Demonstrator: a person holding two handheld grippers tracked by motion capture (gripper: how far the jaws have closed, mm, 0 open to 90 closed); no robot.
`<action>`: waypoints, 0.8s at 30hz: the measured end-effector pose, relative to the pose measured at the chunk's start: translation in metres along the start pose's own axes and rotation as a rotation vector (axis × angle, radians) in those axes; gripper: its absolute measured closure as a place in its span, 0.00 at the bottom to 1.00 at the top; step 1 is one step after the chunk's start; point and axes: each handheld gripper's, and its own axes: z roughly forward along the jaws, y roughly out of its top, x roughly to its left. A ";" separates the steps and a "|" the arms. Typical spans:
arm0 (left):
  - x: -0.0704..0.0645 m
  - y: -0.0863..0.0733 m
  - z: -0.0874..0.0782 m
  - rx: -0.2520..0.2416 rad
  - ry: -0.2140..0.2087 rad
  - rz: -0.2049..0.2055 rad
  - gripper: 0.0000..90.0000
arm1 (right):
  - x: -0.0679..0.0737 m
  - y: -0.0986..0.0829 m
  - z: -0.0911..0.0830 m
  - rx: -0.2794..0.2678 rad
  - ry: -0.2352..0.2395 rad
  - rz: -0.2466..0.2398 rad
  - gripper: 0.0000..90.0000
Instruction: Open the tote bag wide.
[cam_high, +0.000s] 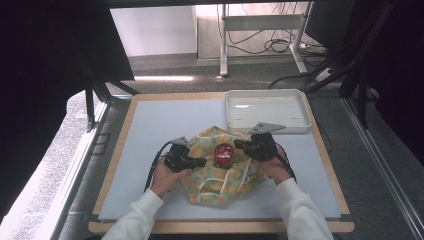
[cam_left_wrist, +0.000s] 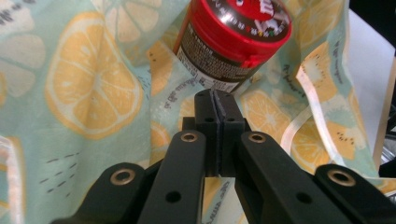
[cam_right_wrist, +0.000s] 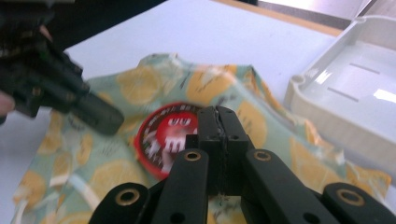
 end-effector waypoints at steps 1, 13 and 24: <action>0.000 0.000 0.001 0.001 -0.003 -0.002 1.00 | -0.001 0.002 0.003 0.000 -0.002 0.001 0.99; 0.001 -0.004 0.007 0.025 -0.008 -0.011 1.00 | -0.021 0.001 0.036 0.043 -0.038 0.038 0.99; -0.002 -0.013 0.018 0.072 -0.037 -0.023 1.00 | -0.049 -0.022 0.050 0.104 -0.107 0.141 0.99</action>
